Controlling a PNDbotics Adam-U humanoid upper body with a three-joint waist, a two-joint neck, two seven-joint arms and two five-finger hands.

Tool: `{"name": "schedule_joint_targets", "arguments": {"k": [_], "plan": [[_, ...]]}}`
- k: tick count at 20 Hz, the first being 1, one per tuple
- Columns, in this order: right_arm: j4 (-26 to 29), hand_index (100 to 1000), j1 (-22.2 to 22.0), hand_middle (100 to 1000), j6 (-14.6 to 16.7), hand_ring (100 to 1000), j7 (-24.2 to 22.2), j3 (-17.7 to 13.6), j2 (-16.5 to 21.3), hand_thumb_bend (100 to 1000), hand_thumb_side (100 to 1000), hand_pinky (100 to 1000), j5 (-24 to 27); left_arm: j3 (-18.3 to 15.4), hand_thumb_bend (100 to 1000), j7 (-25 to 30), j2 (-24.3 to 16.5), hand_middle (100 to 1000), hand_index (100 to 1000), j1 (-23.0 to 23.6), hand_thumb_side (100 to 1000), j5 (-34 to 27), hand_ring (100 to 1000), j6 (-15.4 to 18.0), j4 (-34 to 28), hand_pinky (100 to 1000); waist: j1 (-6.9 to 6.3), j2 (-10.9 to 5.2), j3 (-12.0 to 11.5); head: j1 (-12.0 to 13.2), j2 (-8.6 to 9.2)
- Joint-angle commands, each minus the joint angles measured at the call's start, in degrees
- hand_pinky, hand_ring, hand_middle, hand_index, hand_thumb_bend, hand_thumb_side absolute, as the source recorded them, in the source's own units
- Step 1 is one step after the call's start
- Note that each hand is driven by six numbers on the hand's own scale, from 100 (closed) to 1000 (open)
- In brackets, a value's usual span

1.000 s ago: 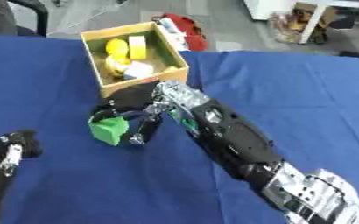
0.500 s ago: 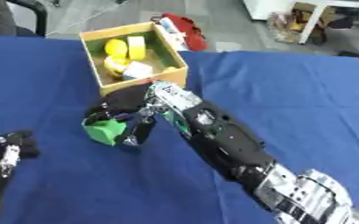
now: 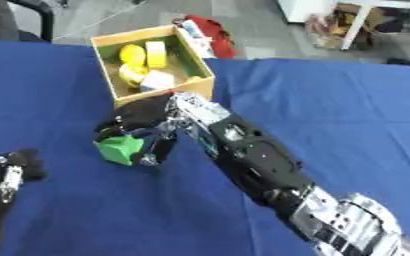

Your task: Pick up objects on the table and place them in the box.

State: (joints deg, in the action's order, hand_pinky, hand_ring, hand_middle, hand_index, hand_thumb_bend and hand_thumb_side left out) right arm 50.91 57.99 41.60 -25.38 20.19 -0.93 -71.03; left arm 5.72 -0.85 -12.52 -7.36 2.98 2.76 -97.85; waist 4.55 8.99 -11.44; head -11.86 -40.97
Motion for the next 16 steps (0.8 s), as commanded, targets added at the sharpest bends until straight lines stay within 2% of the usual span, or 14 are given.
{"name": "schedule_joint_targets", "arguments": {"k": [1,16], "plan": [[0.9,1000,1.4,1000,6.3,1000,-6.2,-0.3,-0.1,100,279,963,0.0,-0.3,100,0.1,-0.2,547,725,-0.6,744,-0.2,562,0.1,-0.8,642,-1.10,-1.19,0.0,-0.3,0.15],[0.8,1000,1.6,1000,5.6,1000,-6.3,-0.6,-0.2,100,285,961,-0.4,-0.3,100,0.2,-0.2,548,725,-0.7,745,-0.2,562,0.1,-0.8,642,-1.16,-1.13,-0.1,-0.4,0.33]]}}
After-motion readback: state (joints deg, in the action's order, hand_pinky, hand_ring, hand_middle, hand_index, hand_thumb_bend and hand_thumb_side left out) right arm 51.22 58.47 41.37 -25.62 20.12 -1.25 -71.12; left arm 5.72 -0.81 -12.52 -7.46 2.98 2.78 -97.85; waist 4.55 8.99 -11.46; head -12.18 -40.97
